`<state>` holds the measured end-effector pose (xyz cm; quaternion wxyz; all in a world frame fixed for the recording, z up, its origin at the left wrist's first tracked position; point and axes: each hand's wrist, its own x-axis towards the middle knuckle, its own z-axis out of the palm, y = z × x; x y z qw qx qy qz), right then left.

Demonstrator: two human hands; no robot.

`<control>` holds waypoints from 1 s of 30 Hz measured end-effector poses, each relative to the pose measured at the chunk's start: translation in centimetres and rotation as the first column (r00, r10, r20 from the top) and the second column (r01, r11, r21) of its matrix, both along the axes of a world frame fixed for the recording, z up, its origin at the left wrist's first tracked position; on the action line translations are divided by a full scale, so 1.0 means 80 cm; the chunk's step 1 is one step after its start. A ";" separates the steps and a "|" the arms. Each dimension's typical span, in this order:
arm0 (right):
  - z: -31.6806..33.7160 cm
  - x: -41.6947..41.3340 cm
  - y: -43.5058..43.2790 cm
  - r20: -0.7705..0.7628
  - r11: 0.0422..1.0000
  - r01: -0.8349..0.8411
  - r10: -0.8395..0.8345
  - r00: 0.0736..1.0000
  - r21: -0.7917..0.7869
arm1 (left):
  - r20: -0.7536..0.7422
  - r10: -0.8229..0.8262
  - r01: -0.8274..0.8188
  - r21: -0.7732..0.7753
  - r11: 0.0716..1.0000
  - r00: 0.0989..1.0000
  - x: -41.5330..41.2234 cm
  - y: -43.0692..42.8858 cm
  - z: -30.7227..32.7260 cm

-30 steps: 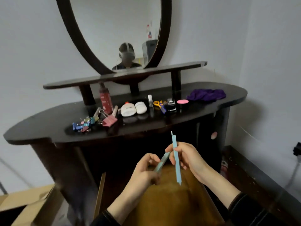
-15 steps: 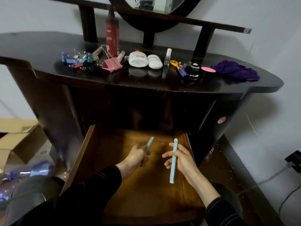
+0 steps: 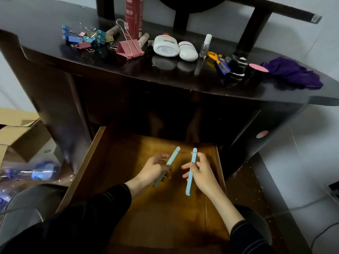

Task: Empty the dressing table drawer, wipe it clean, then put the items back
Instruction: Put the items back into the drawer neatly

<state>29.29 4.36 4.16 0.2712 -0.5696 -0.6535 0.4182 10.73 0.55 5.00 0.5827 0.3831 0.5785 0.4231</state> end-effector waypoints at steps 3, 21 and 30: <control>-0.008 0.005 -0.001 0.086 0.999 -0.017 0.014 0.996 0.037 | -0.006 0.030 -0.030 -0.003 1.000 1.000 0.000 0.002 -0.004; -0.020 0.013 -0.012 0.479 0.996 -0.079 0.087 0.874 -0.035 | -0.099 0.047 -0.050 -0.037 0.998 0.994 -0.008 0.005 -0.019; -0.018 0.015 -0.015 0.805 0.939 -0.343 0.208 0.555 -0.006 | -0.145 0.001 -0.006 -0.038 0.999 0.989 -0.003 0.005 -0.016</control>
